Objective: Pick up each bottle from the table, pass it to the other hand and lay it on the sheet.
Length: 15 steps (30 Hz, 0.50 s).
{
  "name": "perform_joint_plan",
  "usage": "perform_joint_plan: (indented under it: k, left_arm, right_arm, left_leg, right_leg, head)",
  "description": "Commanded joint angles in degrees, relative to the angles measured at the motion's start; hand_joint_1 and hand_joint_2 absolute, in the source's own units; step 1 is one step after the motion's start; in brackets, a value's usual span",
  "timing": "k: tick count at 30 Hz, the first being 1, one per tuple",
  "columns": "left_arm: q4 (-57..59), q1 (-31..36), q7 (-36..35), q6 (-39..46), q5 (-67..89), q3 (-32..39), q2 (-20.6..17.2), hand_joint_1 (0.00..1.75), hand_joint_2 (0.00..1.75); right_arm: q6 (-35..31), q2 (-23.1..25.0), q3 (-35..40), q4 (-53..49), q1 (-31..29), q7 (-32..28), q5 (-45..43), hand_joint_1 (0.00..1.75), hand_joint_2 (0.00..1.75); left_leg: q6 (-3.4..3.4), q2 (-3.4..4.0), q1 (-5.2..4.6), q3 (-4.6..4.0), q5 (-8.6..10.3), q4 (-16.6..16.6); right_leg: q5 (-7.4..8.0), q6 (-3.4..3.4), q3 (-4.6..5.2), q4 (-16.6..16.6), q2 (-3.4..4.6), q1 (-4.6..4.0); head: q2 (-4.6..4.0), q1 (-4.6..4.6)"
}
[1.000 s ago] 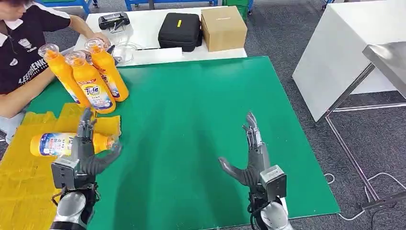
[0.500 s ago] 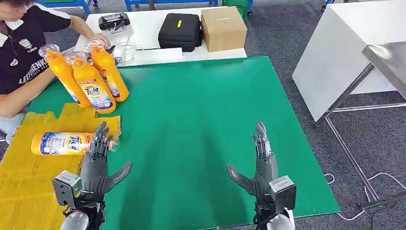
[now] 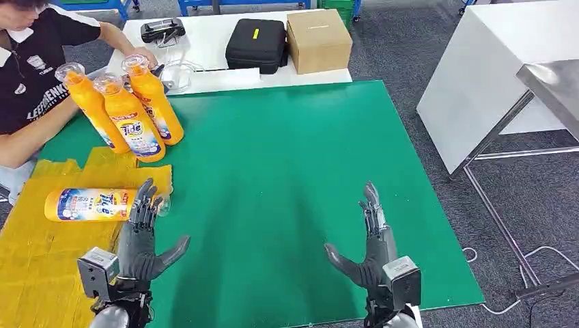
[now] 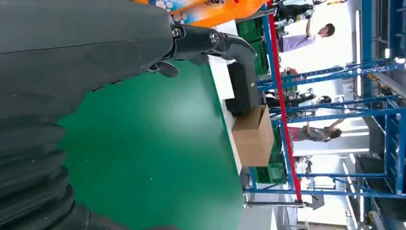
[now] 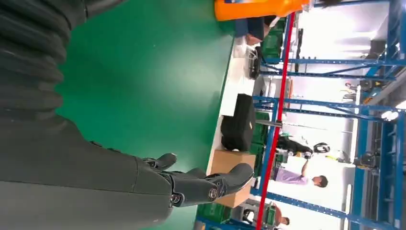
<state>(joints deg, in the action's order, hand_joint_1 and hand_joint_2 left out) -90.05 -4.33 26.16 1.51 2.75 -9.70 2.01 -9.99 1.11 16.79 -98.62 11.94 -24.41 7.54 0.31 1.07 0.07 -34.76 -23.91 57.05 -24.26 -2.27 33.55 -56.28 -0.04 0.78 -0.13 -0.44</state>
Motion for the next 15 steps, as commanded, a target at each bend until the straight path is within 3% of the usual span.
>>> perform_joint_plan:
  k: [1, 15]
  left_arm:
    - [1.32, 0.73, 0.13, 0.61, 0.85, -1.14, 0.31, 0.0, 1.75]
    - [2.22, 1.61, 0.09, 0.65, 1.06, -1.34, 0.12, 0.0, 1.75]
  right_arm:
    - [-0.27, -0.61, -1.12, 1.89, -0.88, 0.31, 0.09, 0.0, 1.75]
    - [0.02, -0.33, -1.81, 2.46, -1.68, 0.15, -0.6, 0.0, 1.75]
  left_leg:
    - [-0.01, -0.11, 0.03, 0.15, -0.05, -0.01]
    - [-0.02, -0.1, 0.03, 0.11, -0.02, -0.02]
  right_leg:
    - [-0.05, 0.05, -0.17, 0.05, -0.05, -0.03]
    - [-0.02, 0.05, -0.13, 0.05, -0.05, -0.02]
  head:
    - [0.0, 0.0]
    - [0.0, 0.0]
